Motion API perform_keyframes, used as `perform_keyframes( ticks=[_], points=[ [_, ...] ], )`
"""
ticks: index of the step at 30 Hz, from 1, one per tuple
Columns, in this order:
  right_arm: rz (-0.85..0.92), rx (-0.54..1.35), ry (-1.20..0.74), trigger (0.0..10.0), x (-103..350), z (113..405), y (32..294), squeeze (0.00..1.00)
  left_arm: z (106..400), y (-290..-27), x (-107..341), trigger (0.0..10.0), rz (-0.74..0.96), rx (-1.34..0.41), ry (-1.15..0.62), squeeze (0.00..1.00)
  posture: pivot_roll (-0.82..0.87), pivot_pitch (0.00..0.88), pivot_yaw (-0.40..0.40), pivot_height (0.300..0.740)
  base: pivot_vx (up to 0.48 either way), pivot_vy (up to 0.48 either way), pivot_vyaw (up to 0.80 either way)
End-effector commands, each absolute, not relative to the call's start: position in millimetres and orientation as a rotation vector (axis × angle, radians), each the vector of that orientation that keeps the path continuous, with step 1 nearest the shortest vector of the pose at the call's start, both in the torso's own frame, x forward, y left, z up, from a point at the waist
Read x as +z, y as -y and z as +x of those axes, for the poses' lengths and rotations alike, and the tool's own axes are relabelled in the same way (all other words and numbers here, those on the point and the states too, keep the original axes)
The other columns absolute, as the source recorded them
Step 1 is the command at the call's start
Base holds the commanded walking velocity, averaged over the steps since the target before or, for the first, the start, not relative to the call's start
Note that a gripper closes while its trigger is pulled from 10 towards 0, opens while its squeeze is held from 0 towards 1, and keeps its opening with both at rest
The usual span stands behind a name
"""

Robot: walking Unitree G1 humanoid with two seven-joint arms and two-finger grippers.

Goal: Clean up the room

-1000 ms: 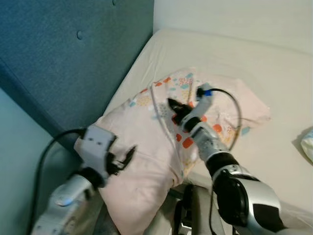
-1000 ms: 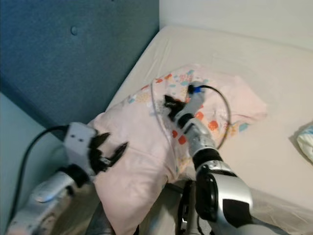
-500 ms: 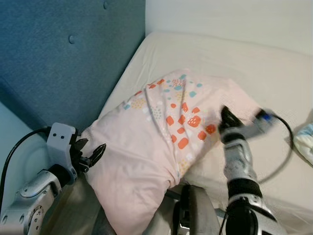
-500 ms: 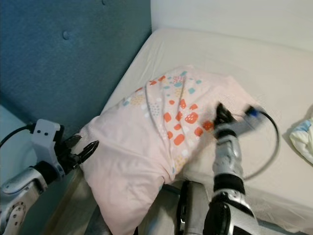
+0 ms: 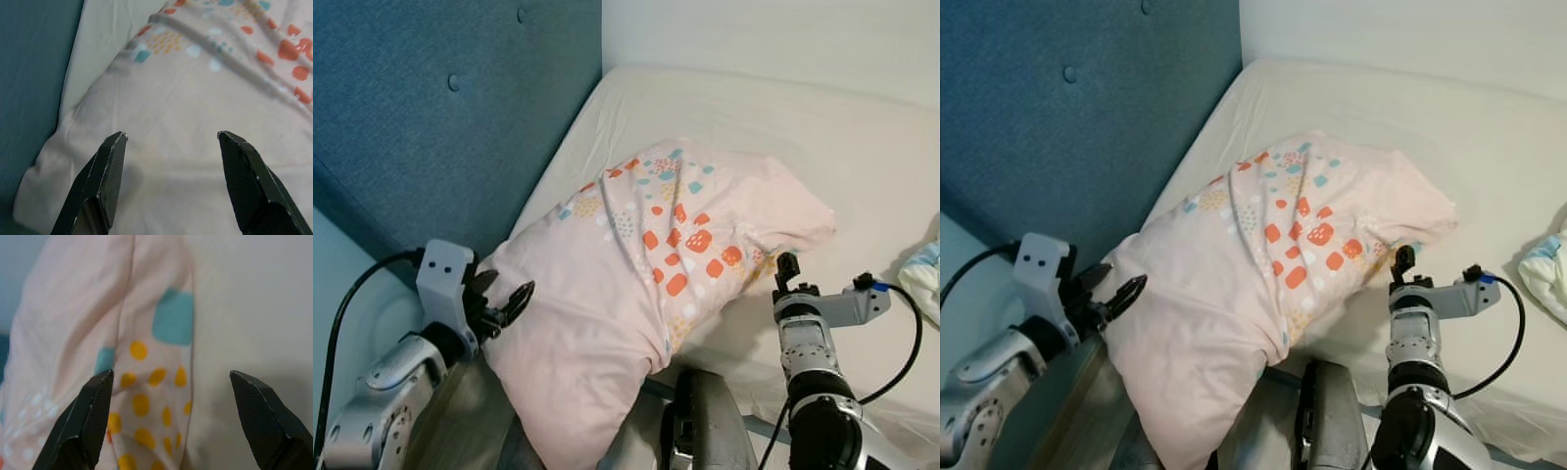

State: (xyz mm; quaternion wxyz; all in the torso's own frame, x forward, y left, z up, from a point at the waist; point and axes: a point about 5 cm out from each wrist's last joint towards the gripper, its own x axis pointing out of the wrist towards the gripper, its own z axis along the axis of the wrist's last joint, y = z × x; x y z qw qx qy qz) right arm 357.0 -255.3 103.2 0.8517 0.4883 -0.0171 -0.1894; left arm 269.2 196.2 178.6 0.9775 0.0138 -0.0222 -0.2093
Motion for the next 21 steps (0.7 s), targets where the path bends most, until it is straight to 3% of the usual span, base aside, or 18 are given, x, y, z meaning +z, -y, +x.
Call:
perform_keyframes(
  ticks=[1,2,3,7,21],
  points=[
    [0.997,-0.375,-0.049,10.0,99,360,247,0.18,267,-182,184,10.0,0.042,-0.471,0.073,0.00,0.15,0.336,0.015,0.610,0.000,0.000,0.00],
    [0.997,-0.375,-0.049,10.0,99,360,247,0.18,267,-182,184,10.0,0.042,-0.471,0.073,0.00,0.15,0.336,0.015,0.610,0.000,0.000,0.00],
    [0.987,-0.355,-0.067,10.0,101,363,243,0.00,267,-173,190,10.0,0.047,-0.503,0.096,0.00,0.17,0.349,0.016,0.610,0.000,0.000,0.00],
    [0.970,-0.285,-0.082,10.0,114,374,233,0.00,265,-152,207,10.0,0.049,-0.569,0.154,0.00,0.21,0.373,0.017,0.610,0.000,0.000,0.00],
    [0.812,-0.182,-0.187,10.0,118,384,205,0.00,258,-142,213,10.0,0.090,-0.574,0.180,0.00,0.25,0.393,0.006,0.610,0.000,0.000,0.00]
  ],
)
